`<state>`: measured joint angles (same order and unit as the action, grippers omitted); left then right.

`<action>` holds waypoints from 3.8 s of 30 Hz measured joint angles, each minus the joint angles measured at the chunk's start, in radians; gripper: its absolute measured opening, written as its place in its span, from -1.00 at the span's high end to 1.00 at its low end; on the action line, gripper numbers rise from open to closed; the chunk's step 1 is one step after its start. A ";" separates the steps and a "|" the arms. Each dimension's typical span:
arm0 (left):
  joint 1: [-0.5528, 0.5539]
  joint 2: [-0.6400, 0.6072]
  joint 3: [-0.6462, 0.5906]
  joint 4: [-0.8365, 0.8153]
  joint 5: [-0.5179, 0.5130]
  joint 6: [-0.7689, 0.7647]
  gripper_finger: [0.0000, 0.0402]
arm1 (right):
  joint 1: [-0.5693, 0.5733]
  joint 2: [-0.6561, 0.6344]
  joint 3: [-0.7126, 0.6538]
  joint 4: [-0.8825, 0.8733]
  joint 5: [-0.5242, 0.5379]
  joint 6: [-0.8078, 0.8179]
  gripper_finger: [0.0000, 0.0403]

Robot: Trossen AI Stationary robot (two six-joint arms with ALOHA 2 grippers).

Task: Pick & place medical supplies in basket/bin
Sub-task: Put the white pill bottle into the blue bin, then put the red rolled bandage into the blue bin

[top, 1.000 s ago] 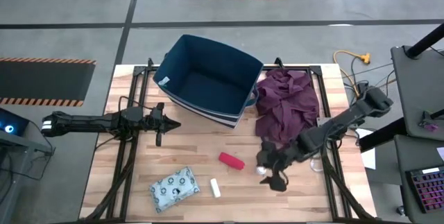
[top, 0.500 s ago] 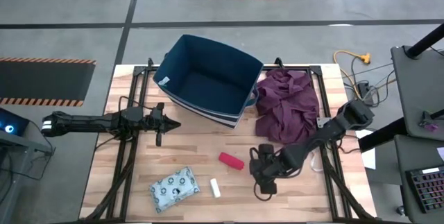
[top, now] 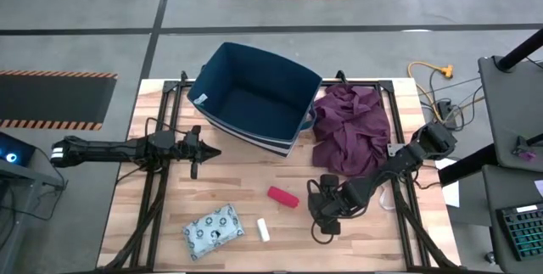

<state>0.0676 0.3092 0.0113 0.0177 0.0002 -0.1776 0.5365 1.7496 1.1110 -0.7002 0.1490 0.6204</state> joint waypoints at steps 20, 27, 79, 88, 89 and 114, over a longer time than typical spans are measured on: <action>0.000 0.000 0.000 0.000 0.000 0.000 1.00 | 0.000 0.000 -0.008 0.031 0.037 0.031 -0.05; 0.000 0.000 0.000 0.000 0.000 0.000 1.00 | -0.019 -0.004 0.047 0.045 0.036 0.025 0.22; 0.000 0.005 0.000 0.000 -0.001 0.000 1.00 | -0.893 0.590 1.229 -0.573 -0.019 -0.642 0.18; 0.000 0.005 0.000 0.000 -0.001 -0.001 1.00 | -0.917 0.682 1.228 -0.570 -0.102 -0.624 0.17; 0.000 0.005 0.000 0.000 -0.001 0.000 1.00 | -0.920 0.688 1.228 -0.568 -0.104 -0.623 0.17; 0.000 0.005 0.000 0.000 -0.001 -0.001 1.00 | -0.937 0.626 1.245 -0.581 -0.103 -0.521 -0.69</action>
<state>0.0677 0.3141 0.0113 0.0177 -0.0010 -0.1782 -0.4007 2.3761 2.3558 -1.2812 0.0459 0.0999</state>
